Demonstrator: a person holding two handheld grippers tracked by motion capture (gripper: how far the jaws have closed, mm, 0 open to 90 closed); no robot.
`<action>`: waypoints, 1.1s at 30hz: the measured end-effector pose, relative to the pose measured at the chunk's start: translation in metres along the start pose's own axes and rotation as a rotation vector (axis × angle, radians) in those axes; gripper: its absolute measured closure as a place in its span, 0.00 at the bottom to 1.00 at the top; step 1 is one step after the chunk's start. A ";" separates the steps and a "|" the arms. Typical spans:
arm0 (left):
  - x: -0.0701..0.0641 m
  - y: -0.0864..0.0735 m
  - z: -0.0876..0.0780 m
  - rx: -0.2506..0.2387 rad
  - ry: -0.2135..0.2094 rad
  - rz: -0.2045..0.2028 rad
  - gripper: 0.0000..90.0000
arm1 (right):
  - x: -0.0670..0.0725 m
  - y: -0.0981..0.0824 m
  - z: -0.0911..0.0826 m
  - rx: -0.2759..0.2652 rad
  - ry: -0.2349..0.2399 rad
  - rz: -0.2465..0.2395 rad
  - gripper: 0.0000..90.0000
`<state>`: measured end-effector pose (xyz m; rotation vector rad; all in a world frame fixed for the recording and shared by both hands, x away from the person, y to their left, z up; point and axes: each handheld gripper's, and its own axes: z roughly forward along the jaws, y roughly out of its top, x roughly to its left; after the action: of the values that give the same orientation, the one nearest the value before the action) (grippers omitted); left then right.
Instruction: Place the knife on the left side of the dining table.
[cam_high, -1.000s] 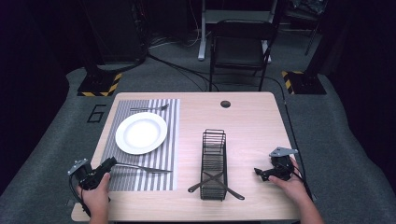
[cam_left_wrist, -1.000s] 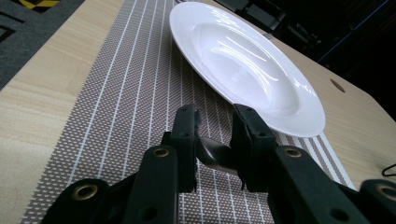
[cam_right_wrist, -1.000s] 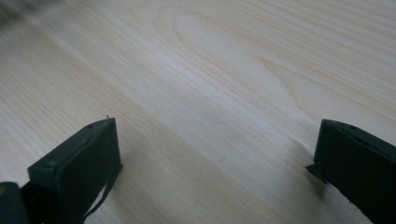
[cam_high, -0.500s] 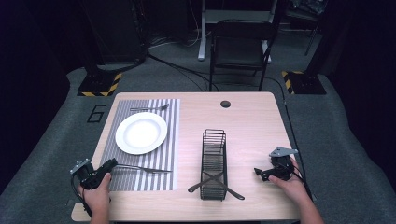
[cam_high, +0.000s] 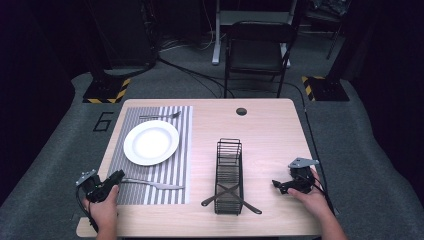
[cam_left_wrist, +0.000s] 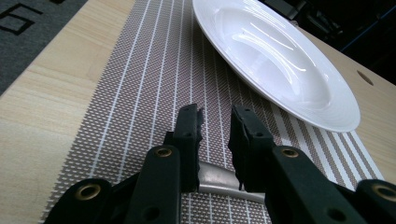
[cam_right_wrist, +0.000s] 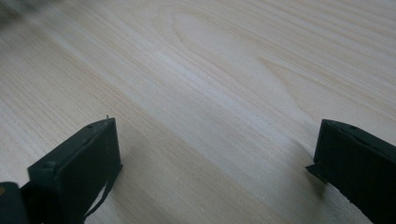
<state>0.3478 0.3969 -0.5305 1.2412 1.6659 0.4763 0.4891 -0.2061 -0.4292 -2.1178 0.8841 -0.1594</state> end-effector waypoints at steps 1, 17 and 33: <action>0.000 0.000 0.000 -0.002 -0.001 -0.005 0.81 | 0.000 0.000 0.000 0.000 0.000 0.000 0.00; -0.010 0.005 -0.001 0.002 0.005 0.055 0.70 | 0.000 0.000 0.000 0.000 0.000 0.000 0.00; -0.047 0.013 -0.007 -0.005 -0.097 0.135 0.59 | 0.000 0.000 0.000 0.003 0.009 0.007 0.00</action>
<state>0.3489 0.3621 -0.4953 1.3575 1.5058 0.4937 0.4887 -0.2066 -0.4294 -2.1120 0.8957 -0.1664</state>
